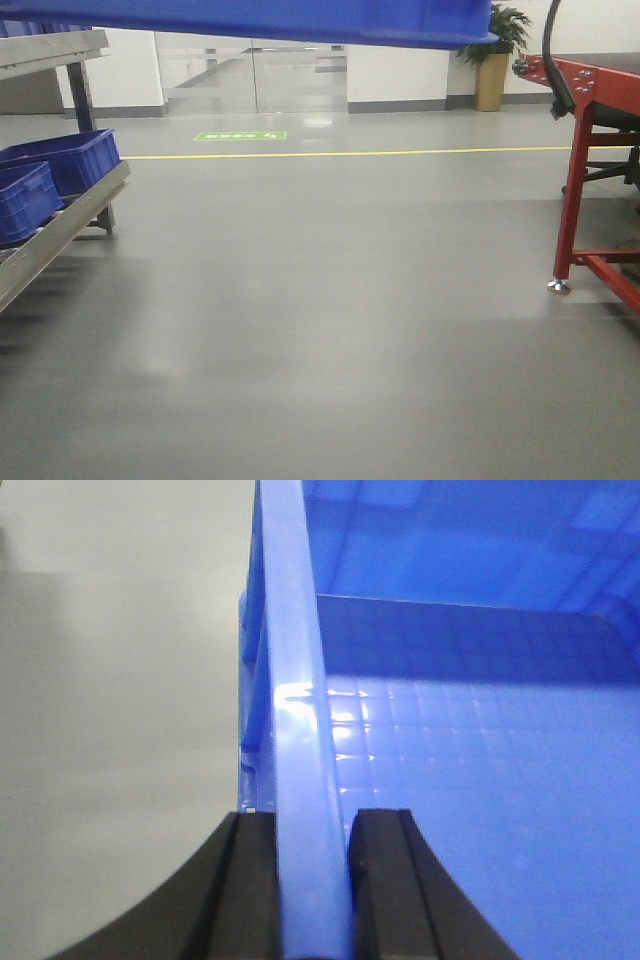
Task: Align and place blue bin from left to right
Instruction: 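Drive across the floor carrying the blue bin in both grippers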
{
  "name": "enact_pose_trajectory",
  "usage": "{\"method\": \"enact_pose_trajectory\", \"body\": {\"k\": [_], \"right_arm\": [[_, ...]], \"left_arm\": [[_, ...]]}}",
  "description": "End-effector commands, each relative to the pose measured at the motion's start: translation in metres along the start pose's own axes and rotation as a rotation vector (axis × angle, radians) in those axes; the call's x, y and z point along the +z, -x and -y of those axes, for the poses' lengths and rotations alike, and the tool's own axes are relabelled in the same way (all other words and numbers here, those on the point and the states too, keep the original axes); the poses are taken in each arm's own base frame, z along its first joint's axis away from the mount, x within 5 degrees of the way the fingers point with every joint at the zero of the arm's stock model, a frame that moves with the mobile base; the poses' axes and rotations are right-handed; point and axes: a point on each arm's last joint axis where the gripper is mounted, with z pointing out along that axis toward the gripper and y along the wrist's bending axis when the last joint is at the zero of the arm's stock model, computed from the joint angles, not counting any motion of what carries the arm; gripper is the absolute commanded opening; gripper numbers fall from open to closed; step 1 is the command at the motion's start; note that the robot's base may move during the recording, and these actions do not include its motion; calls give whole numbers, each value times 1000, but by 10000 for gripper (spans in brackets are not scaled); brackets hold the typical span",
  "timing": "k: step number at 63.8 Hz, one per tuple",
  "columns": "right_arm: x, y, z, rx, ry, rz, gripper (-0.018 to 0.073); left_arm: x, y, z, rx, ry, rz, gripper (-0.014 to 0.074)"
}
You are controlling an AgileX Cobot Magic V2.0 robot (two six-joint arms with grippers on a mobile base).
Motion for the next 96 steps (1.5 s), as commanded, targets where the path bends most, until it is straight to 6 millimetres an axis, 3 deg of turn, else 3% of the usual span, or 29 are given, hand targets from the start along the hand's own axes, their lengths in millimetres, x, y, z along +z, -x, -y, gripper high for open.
{"method": "enact_pose_trajectory", "body": {"k": [1, 96], "right_arm": [[-18, 9, 7, -40, -25, 96, -78], [-18, 9, 7, -40, -25, 96, -78]], "left_arm": [[-15, 18, -5, 28, 27, 165, -15], [-15, 18, -4, 28, 25, 173, -15]]}}
